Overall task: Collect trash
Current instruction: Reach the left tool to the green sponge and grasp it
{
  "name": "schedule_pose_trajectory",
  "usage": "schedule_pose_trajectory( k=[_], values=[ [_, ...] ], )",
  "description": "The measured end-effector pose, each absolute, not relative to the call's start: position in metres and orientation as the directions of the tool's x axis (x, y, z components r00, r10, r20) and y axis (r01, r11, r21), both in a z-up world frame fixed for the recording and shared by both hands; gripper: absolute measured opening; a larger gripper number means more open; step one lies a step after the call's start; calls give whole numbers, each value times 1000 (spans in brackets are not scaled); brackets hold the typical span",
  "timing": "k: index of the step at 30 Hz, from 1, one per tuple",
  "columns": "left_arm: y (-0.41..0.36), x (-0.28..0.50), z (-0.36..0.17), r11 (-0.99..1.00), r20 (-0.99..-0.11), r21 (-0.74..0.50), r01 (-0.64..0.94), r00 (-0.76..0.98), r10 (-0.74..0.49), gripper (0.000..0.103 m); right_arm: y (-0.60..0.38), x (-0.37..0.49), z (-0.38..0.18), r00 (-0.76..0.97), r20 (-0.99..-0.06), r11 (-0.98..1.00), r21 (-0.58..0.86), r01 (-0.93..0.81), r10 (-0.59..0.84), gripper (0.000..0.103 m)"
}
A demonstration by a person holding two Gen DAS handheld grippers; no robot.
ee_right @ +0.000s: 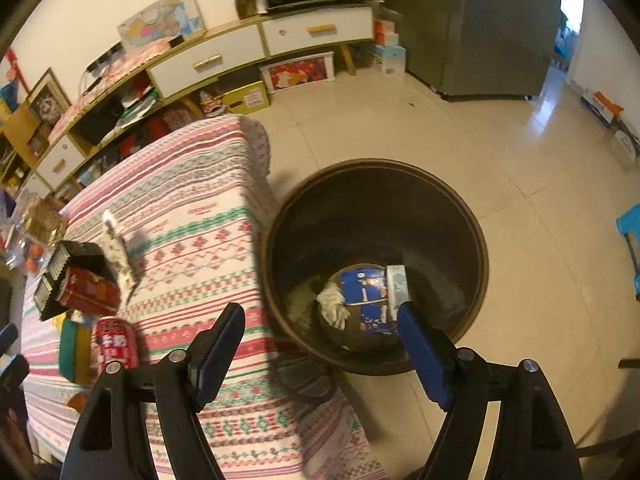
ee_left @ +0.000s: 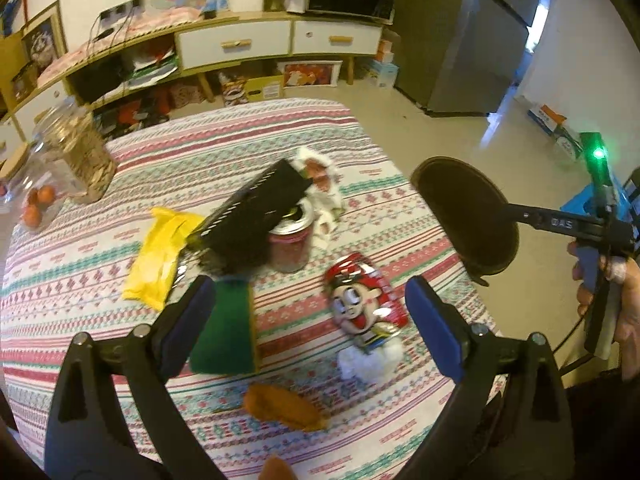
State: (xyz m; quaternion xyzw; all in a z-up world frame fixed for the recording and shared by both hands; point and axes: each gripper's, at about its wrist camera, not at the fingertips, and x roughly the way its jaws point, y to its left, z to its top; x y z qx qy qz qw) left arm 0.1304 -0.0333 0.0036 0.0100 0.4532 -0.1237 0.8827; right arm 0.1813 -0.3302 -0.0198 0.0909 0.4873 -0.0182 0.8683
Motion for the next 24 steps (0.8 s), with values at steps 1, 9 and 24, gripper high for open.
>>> schedule_pose_trajectory(
  k=[1, 9, 24],
  values=[
    [-26, 132, 2, 972, -808, -97, 214, 554, -202, 95, -326, 181, -18, 527, -848, 984, 137, 111, 59, 80],
    [14, 143, -12, 985, -855, -122, 120, 491, -166, 95, -288, 180, -8, 528, -843, 990, 138, 30, 101, 81],
    [35, 164, -76, 979, -931, -202, 12, 308, -195, 95, -242, 173, -18, 482, -864, 989, 129, -67, 145, 81]
  ],
)
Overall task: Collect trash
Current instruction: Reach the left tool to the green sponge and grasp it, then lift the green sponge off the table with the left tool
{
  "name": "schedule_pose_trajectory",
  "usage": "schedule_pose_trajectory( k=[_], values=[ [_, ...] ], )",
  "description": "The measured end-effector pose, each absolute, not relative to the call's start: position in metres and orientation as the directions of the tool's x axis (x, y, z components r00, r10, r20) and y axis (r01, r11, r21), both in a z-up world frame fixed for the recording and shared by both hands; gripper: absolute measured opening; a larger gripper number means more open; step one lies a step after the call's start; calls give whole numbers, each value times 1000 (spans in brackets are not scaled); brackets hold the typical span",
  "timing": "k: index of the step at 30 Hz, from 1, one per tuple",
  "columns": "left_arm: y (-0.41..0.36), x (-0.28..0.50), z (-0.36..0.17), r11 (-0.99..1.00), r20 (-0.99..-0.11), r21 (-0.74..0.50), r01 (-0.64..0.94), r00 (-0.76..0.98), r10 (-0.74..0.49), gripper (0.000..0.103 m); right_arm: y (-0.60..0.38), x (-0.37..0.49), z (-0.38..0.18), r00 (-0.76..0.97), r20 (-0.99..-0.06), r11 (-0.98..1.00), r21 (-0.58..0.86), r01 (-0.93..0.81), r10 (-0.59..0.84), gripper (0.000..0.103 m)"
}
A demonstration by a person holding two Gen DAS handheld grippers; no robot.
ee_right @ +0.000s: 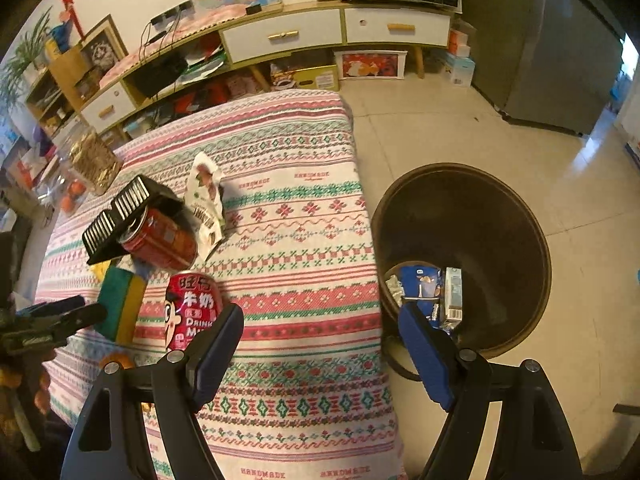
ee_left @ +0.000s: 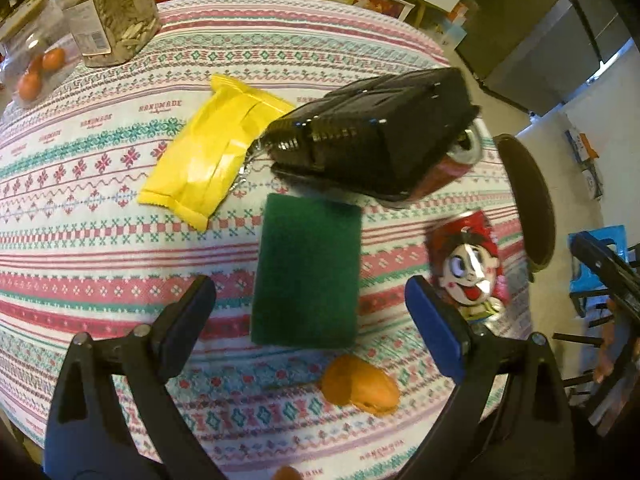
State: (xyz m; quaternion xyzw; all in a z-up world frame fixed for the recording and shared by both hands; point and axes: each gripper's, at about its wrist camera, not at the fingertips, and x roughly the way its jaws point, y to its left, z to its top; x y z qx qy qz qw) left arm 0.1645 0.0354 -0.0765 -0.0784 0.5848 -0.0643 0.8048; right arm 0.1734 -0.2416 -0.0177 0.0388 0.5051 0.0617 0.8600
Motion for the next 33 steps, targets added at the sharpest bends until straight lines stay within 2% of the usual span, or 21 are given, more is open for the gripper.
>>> schedule_pose_trajectory(
  k=[4, 7, 9, 10, 25, 33],
  values=[
    [30, 168, -87, 985, -937, -169, 20, 307, -167, 94, -240, 171, -20, 477, -867, 990, 124, -73, 144, 81],
    [25, 168, -94, 985, -937, -170, 34, 304, -172, 85, -239, 170, -20, 477, -867, 990, 120, -80, 143, 81],
    [23, 167, -98, 984, -938, -174, 48, 297, -180, 64, -240, 170, -20, 477, -868, 990, 117, -80, 141, 81],
    [23, 167, -98, 983, -939, -176, 53, 292, -184, 62, -240, 169, -19, 478, -867, 990, 117, -80, 141, 81],
    [74, 120, -41, 975, -886, -210, 77, 406, -223, 61, -201, 174, -5, 493, -850, 982, 133, -138, 184, 81],
    [130, 130, -18, 977, -858, -214, -9, 480, -183, 61, -120, 167, 7, 532, -834, 933, -59, -354, 149, 81]
  ],
)
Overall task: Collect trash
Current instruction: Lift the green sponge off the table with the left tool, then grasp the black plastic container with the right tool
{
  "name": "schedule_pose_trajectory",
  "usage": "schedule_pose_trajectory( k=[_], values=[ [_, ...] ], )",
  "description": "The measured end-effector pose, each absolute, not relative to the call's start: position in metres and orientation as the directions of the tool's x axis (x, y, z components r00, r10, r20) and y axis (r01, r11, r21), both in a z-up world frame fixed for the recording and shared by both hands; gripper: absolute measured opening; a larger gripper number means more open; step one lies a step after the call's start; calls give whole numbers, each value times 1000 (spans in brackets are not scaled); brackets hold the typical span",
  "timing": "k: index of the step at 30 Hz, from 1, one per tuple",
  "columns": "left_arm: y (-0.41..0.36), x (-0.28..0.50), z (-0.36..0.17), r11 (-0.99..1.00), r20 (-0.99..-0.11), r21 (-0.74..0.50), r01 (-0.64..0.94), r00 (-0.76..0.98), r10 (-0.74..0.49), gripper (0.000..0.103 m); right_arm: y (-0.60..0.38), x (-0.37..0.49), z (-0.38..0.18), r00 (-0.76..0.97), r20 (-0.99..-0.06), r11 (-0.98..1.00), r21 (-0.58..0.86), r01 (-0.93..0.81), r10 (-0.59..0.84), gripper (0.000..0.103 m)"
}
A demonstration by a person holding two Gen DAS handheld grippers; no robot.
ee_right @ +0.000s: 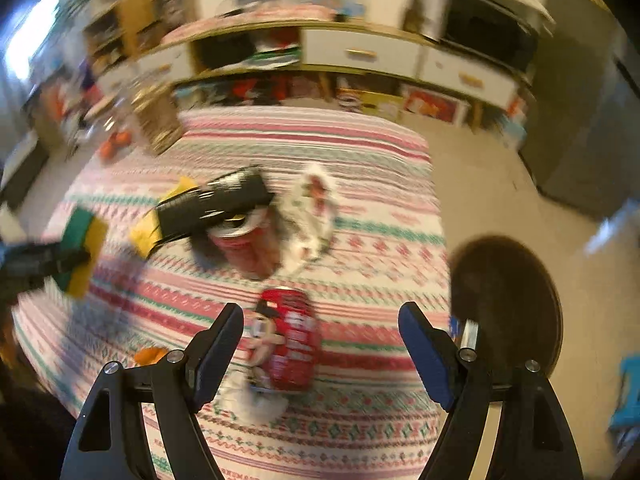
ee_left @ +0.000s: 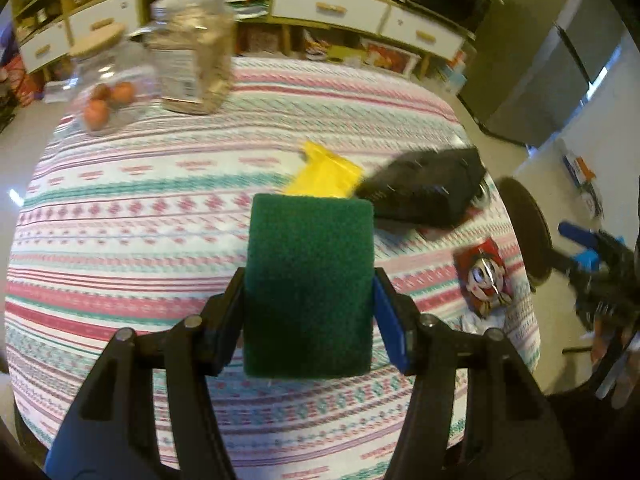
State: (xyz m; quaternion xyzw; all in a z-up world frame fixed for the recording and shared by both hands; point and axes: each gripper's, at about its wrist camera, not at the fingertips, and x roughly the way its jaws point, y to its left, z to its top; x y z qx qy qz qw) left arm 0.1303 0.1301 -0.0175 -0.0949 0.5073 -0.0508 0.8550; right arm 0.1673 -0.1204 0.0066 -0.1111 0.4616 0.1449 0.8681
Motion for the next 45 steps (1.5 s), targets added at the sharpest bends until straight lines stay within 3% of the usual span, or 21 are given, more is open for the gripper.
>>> schedule_pose_trajectory(
  k=[5, 13, 23, 26, 29, 36, 40, 45],
  values=[
    [163, 129, -7, 971, -845, -228, -79, 511, -157, 61, -59, 171, 1, 550, -830, 834, -239, -497, 90, 81],
    [190, 121, -2, 951, -826, -283, -124, 535, -175, 61, 21, 172, -29, 634, -773, 490, -565, -664, -32, 80],
    [200, 125, 2, 942, -821, -299, -150, 544, -175, 61, 47, 186, -56, 686, -725, 300, -668, -681, -57, 74],
    [199, 127, 2, 943, -821, -297, -151, 544, -172, 61, 51, 190, -62, 686, -726, 277, -670, -688, -53, 68],
    [200, 127, 2, 943, -821, -297, -151, 544, -171, 61, 53, 192, -64, 688, -724, 252, -676, -692, -51, 51],
    [203, 129, 0, 942, -822, -297, -157, 544, -169, 61, 57, 192, -60, 752, -658, 195, -742, -641, -34, 35],
    [204, 129, 0, 942, -822, -297, -158, 544, -168, 61, 53, 203, -49, 802, -596, 236, -786, -572, -39, 21],
    [203, 129, 0, 942, -823, -296, -157, 543, -168, 61, 37, 223, -33, 825, -561, 354, -786, -507, -65, 15]
  ],
)
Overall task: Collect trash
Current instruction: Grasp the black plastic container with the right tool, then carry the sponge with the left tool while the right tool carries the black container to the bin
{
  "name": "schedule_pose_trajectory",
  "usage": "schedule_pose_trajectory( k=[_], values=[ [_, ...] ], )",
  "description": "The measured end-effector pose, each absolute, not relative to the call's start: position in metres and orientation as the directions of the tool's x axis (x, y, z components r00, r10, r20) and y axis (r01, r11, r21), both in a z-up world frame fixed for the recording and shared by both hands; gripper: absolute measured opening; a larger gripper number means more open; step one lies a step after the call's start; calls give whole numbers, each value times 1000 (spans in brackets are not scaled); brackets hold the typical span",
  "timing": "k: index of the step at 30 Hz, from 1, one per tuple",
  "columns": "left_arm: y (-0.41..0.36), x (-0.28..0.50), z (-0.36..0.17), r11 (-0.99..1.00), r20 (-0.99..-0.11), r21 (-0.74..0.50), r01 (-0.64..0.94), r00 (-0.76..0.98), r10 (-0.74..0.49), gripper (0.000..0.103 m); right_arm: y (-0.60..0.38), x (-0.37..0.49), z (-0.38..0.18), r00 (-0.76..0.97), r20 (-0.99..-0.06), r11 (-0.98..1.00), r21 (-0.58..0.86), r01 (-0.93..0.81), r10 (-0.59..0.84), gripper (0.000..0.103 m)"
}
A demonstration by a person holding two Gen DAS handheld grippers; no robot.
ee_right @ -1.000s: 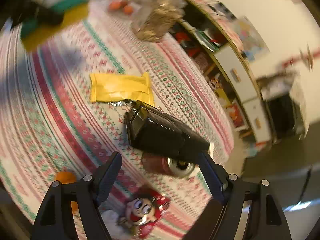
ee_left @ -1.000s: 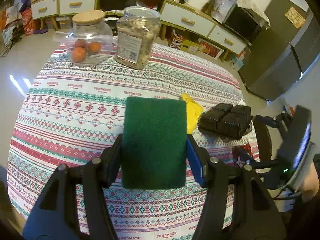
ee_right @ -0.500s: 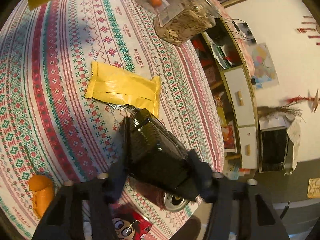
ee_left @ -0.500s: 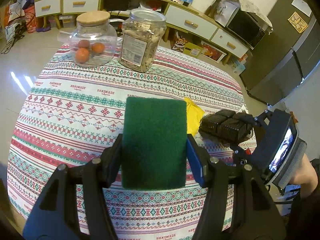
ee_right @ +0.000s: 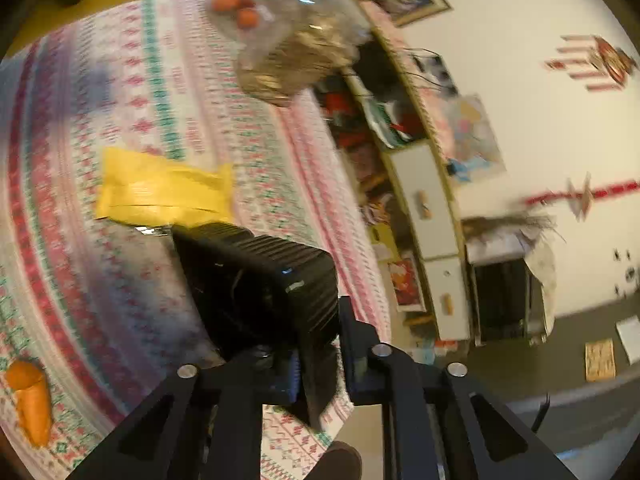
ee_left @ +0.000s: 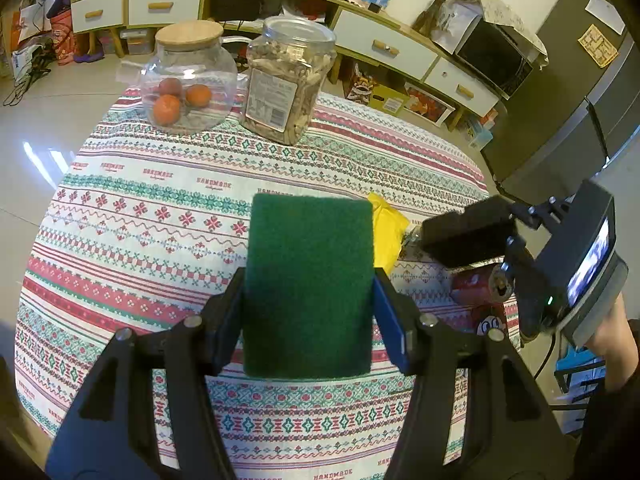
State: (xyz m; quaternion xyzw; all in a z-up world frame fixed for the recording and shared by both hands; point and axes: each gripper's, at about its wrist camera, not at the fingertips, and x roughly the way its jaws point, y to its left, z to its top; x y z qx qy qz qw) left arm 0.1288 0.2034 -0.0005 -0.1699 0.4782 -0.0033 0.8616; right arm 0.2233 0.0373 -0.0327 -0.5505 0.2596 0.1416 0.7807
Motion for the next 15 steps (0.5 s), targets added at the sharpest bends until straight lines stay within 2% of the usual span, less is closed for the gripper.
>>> schedule_pose_trajectory(
  k=[7, 11, 15],
  values=[
    [197, 128, -1, 946, -824, -290, -146, 541, -170, 61, 4, 242, -8, 793, -608, 579, -657, -483, -29, 15],
    [193, 128, -1, 948, -827, -286, -142, 536, -170, 61, -21, 258, 2, 718, -694, 736, -458, -498, 53, 15],
    [190, 129, -2, 949, -829, -281, -140, 533, -167, 61, -50, 275, 6, 670, -733, 842, -288, -457, 113, 15]
  ],
)
